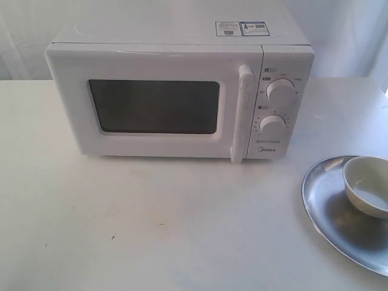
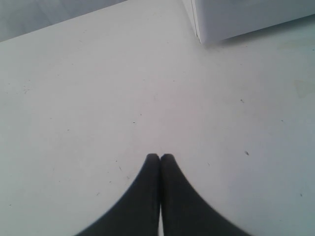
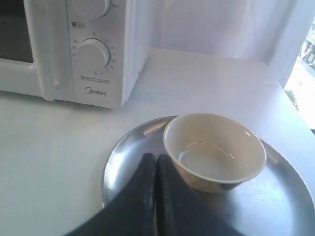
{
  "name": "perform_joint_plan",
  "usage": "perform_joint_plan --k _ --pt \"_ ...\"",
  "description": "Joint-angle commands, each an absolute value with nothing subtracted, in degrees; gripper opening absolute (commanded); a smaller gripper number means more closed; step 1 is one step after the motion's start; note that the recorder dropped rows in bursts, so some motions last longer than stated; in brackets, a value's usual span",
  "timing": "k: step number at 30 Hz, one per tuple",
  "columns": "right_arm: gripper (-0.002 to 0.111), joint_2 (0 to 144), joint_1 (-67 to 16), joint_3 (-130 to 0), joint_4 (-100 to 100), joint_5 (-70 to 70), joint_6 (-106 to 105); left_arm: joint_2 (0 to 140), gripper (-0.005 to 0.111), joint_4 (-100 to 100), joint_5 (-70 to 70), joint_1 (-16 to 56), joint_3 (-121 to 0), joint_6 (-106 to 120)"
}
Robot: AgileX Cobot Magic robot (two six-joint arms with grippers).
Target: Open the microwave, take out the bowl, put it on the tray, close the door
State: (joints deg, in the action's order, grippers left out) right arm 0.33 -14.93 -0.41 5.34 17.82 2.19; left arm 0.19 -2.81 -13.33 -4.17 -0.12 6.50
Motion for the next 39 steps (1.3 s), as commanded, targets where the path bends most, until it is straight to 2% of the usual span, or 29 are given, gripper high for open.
perform_joint_plan --k 1,8,16,39 --pt "0.0 0.0 -13.47 0.0 11.82 17.97 10.53 0.0 0.0 -2.55 -13.39 -3.94 0.0 6.23" --pt "0.0 0.0 -11.87 0.0 4.45 18.66 10.54 0.0 0.0 -2.55 -13.39 -3.94 0.0 6.23" --pt "0.0 0.0 -11.87 0.0 2.39 18.66 -5.25 0.0 0.0 -2.55 -13.39 -3.94 0.0 6.23" --pt "0.0 0.0 -11.87 0.0 2.39 18.79 0.0 0.0 0.0 -2.55 -13.3 -3.94 0.0 6.23"
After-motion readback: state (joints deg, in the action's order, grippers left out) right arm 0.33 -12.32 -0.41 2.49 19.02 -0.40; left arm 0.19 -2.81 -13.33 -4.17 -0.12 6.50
